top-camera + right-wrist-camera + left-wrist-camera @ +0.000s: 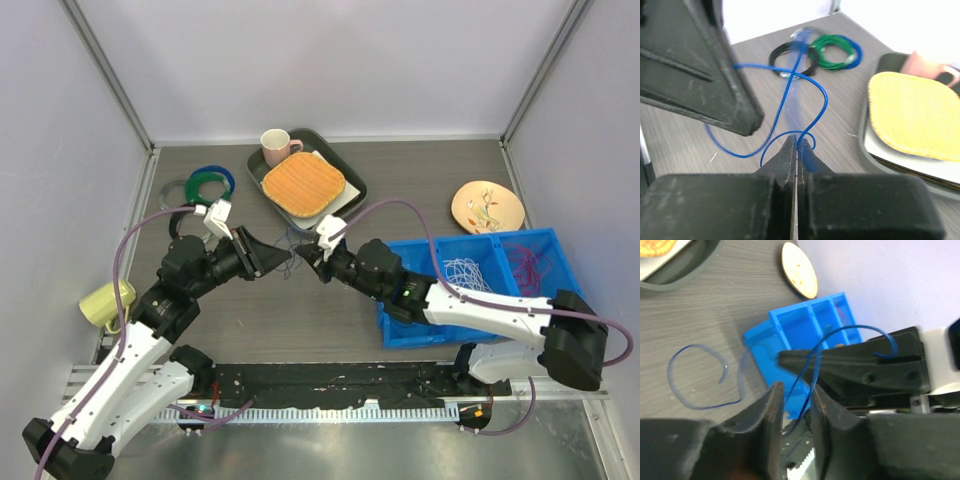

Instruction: Untangle the cables

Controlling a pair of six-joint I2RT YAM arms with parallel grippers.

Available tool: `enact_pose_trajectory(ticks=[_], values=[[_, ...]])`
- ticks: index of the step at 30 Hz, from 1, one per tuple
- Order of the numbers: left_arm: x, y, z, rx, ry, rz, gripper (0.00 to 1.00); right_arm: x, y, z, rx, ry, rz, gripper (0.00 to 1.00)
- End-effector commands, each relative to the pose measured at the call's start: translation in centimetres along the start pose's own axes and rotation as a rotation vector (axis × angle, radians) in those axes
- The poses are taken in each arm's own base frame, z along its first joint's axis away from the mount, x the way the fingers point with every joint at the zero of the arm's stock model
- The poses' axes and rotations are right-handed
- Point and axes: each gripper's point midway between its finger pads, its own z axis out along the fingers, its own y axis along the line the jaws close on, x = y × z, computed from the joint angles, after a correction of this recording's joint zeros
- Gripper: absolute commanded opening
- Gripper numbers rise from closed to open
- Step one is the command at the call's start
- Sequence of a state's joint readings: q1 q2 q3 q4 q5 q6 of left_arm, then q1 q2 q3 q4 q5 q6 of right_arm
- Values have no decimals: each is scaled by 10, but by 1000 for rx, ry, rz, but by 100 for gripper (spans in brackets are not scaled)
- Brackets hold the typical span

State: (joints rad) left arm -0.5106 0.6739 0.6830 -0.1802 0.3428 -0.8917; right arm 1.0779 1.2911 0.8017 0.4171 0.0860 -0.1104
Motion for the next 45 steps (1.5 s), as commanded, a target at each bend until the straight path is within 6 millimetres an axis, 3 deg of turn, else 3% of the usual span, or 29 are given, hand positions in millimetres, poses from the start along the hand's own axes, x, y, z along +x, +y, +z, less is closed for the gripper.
enact_pose_trajectory(ticks=[1, 2, 4, 5, 7, 11, 16, 19, 23, 29, 32, 33, 36, 37, 38, 39, 45], values=[[1, 11, 2, -48, -5, -3, 46, -48, -48, -31, 270, -162, 130, 1], [2, 15, 4, -63, 0, -5, 64, -55, -56, -40, 309, -181, 139, 1], [3, 19, 4, -79, 0, -9, 75, -51, -68, -49, 379, -152, 137, 1], [2, 23, 4, -100, -8, -12, 90, -48, -82, -57, 464, -132, 141, 1], [4, 31, 5, -131, -11, -17, 99, -46, -97, -71, 553, -90, 137, 1], [2, 63, 5, -273, -53, -24, 100, -37, -132, -114, 785, -21, 162, 1], [6, 114, 1, -512, -64, -33, 100, -26, -160, -166, 997, 5, 216, 1], [8, 130, 2, -590, -55, -29, 100, -16, -164, -190, 1056, -2, 268, 1], [8, 144, 3, -655, -52, -21, 100, 22, -160, -215, 1086, 58, 319, 1], [8, 158, -1, -733, -50, -4, 100, 83, -148, -225, 1103, 131, 403, 8], [4, 160, -7, -759, -70, 9, 100, 96, -145, -228, 1112, 175, 423, 9], [3, 161, -8, -764, -75, 11, 100, 97, -144, -228, 1117, 178, 432, 11], [-1, 160, -15, -776, -99, 18, 100, 95, -142, -229, 1111, 186, 453, 43], [-2, 159, -17, -772, -107, 21, 100, 92, -142, -228, 1104, 184, 457, 69], [-2, 160, -18, -772, -112, 25, 100, 91, -140, -226, 1090, 186, 462, 75], [-4, 158, -19, -762, -126, 29, 100, 90, -140, -225, 1084, 186, 462, 80], [-6, 161, -23, -785, -137, 45, 100, 89, -133, -208, 998, 215, 427, 84]])
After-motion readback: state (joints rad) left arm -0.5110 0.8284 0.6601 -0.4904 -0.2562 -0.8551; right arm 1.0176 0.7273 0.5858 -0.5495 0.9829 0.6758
